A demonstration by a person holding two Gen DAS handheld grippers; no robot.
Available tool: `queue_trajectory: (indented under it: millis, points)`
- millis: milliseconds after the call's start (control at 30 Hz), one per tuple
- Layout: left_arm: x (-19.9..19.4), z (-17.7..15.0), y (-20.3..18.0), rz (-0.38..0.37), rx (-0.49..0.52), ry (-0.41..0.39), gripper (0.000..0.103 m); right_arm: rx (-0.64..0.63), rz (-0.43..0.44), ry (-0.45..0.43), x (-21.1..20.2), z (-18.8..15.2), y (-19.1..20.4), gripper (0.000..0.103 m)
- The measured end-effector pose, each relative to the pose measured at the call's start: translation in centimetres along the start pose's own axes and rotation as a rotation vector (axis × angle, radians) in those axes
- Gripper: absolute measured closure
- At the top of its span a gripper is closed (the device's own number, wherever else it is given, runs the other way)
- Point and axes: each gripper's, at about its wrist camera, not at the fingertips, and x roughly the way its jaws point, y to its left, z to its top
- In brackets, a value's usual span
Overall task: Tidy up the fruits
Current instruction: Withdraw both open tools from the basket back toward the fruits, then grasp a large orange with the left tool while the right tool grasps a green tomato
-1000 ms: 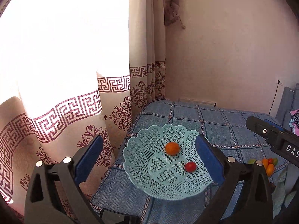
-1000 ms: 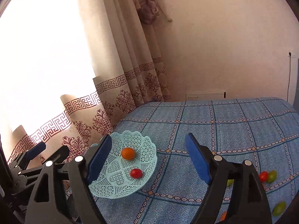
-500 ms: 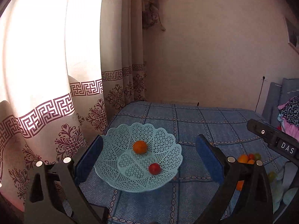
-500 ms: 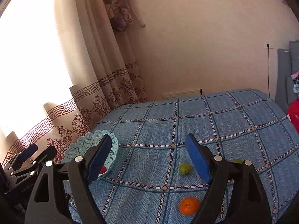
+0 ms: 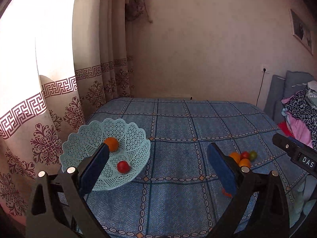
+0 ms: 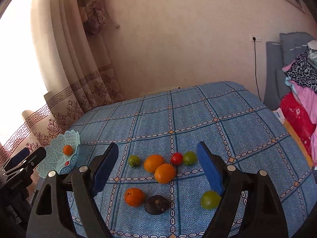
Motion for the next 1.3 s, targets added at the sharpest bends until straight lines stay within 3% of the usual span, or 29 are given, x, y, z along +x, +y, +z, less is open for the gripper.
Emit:
queue_trajectory:
  millis: [500, 1300]
  points:
    - [2.2, -2.1, -4.8, -0.054, 0.059, 0.086, 0.003, 0.020, -0.094, 0.080, -0.2, -3.3, -5.6, 0.023]
    - [6.8, -7.5, -10.5, -0.102, 0.213, 0.255, 0.003, 0.006, -0.110, 0.207, 2.2, -6.8, -6.4, 0.023]
